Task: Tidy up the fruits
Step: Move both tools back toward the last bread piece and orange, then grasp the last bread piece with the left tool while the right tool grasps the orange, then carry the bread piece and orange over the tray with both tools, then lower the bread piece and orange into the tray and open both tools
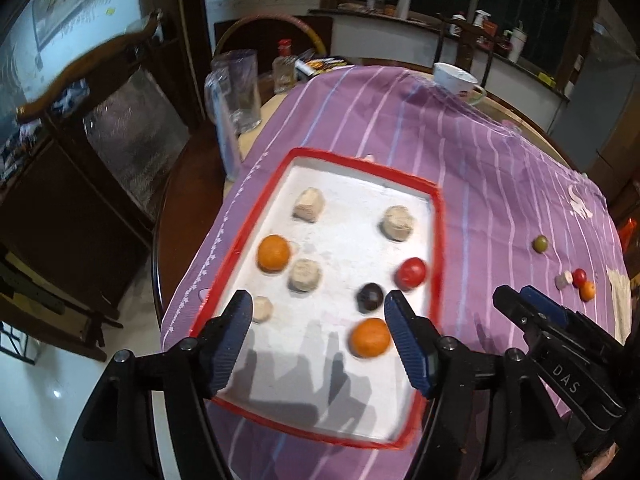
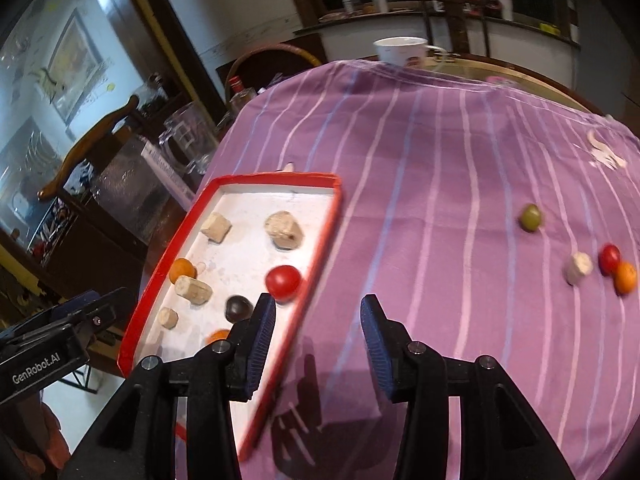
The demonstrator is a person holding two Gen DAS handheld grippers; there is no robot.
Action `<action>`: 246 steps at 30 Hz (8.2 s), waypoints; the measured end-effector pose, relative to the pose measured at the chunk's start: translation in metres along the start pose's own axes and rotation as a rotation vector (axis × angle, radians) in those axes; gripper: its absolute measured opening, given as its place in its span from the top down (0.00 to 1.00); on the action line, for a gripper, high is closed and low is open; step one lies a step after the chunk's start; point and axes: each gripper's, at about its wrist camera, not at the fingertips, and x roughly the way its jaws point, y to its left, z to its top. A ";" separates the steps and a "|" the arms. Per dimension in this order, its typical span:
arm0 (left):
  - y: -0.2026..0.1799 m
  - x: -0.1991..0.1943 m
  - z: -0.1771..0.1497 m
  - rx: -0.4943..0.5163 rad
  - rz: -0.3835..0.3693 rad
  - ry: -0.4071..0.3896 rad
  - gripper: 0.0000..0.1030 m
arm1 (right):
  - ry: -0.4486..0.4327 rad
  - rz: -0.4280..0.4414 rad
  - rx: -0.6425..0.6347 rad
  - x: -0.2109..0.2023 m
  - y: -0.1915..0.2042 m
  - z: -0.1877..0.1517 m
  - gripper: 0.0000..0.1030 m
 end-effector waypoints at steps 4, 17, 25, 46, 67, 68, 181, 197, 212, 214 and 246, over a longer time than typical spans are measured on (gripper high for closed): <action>-0.036 -0.020 -0.010 0.048 0.013 -0.035 0.33 | -0.021 -0.020 0.024 -0.024 -0.022 -0.008 0.52; -0.120 -0.048 -0.027 0.167 0.042 -0.078 0.28 | -0.056 -0.069 0.075 -0.067 -0.094 -0.021 0.51; -0.148 -0.040 -0.037 0.184 0.026 -0.043 0.28 | -0.030 -0.083 0.107 -0.071 -0.127 -0.030 0.51; -0.209 0.018 -0.060 0.162 -0.082 0.124 0.28 | 0.036 -0.176 0.182 -0.078 -0.213 -0.060 0.51; -0.318 0.100 -0.025 0.341 -0.274 0.151 0.28 | 0.009 -0.205 0.168 -0.051 -0.306 -0.007 0.51; -0.323 0.103 -0.024 0.350 -0.283 0.150 0.28 | 0.012 -0.206 0.152 -0.048 -0.305 -0.006 0.51; 0.022 0.004 -0.034 0.047 -0.128 -0.004 0.78 | 0.102 -0.007 -0.212 -0.008 0.054 -0.036 0.63; 0.044 0.032 -0.038 0.009 -0.101 0.065 0.78 | 0.133 0.018 -0.211 0.010 0.061 -0.039 0.63; 0.069 0.063 -0.045 -0.034 -0.095 0.152 0.78 | 0.165 0.073 -0.245 0.033 0.082 -0.053 0.63; 0.072 0.066 -0.045 -0.035 -0.093 0.158 0.78 | 0.170 0.083 -0.254 0.036 0.086 -0.056 0.63; 0.055 0.094 -0.038 0.060 -0.064 0.184 0.78 | 0.194 0.077 -0.320 0.070 0.101 -0.069 0.63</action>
